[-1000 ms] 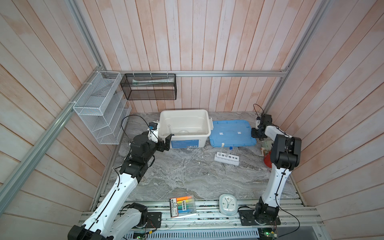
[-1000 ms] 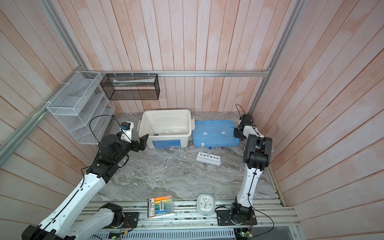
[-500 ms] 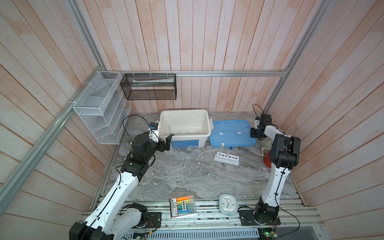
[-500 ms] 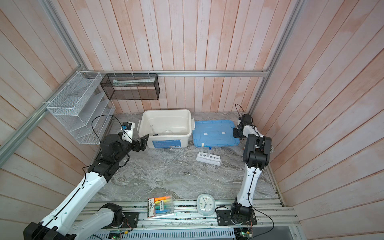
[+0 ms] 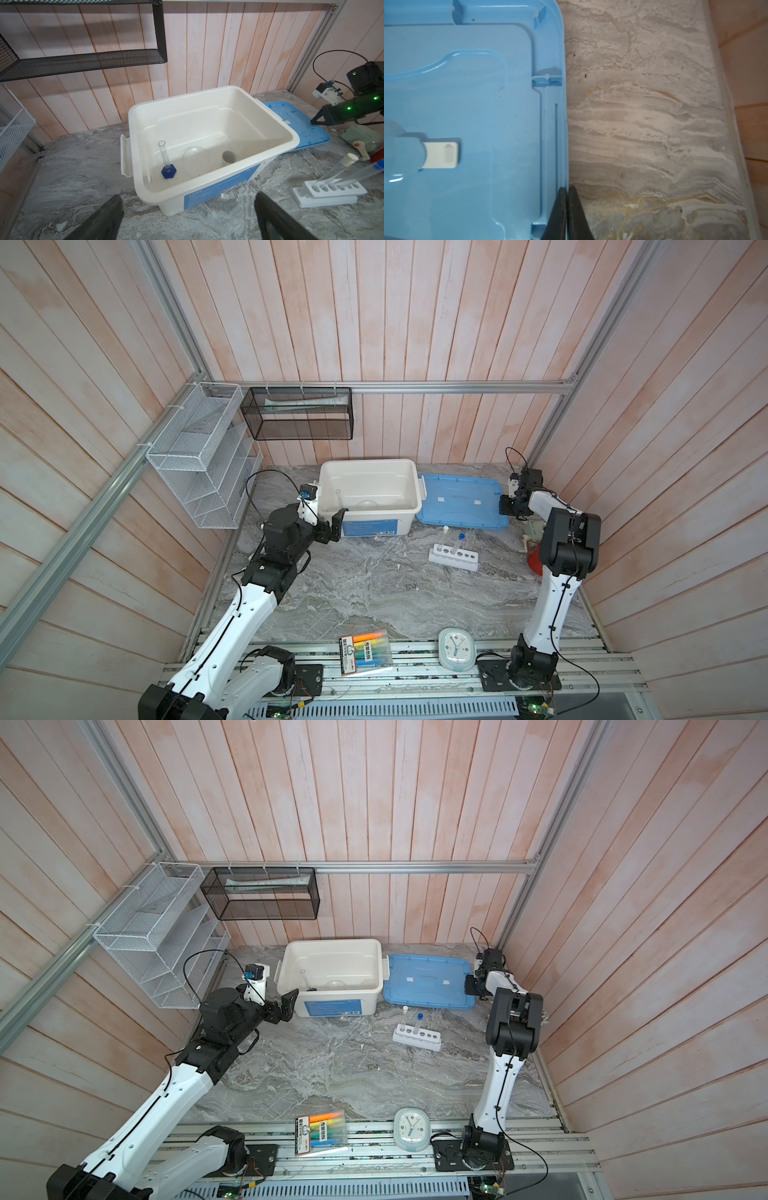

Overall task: Organize the chemistry lab equipment
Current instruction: 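Lower the right gripper and close it on the blue lid's edge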

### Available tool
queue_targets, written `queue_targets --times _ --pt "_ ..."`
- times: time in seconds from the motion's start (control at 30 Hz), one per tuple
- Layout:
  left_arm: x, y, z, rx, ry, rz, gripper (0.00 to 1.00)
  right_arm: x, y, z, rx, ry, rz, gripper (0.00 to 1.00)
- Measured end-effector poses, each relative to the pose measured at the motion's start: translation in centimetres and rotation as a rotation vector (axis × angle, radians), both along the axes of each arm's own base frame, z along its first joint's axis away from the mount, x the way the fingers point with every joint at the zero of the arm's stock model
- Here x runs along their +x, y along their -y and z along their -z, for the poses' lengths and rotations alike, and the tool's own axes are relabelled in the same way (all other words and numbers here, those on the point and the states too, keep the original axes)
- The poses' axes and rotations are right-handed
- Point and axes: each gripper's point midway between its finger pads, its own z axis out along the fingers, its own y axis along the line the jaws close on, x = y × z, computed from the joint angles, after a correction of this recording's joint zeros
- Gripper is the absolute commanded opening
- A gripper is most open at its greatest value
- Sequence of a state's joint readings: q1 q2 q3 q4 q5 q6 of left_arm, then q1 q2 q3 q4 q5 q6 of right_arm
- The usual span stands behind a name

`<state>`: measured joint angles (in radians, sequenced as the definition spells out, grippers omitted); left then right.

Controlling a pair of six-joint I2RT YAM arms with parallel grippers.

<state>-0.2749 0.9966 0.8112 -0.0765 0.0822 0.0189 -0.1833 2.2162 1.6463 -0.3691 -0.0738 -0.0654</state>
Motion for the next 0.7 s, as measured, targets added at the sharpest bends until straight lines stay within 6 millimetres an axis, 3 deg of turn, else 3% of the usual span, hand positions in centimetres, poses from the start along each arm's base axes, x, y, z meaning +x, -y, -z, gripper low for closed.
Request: queue_targets --times 0.13,0.4,0.7 --pt "-0.1 0.0 -0.1 0.000 0.000 0.001 1.00 -1.5 -0.3 -0.2 0.011 -0.014 0.016 0.29" --pt "-0.2 0.2 0.0 -0.003 -0.003 0.015 1.00 -4.4 -0.8 -2.2 0.021 -0.004 0.034 0.29" --pt "-0.3 0.2 0.1 -0.002 -0.009 0.017 1.00 -4.9 -1.0 -1.3 0.030 -0.014 0.039 0.24"
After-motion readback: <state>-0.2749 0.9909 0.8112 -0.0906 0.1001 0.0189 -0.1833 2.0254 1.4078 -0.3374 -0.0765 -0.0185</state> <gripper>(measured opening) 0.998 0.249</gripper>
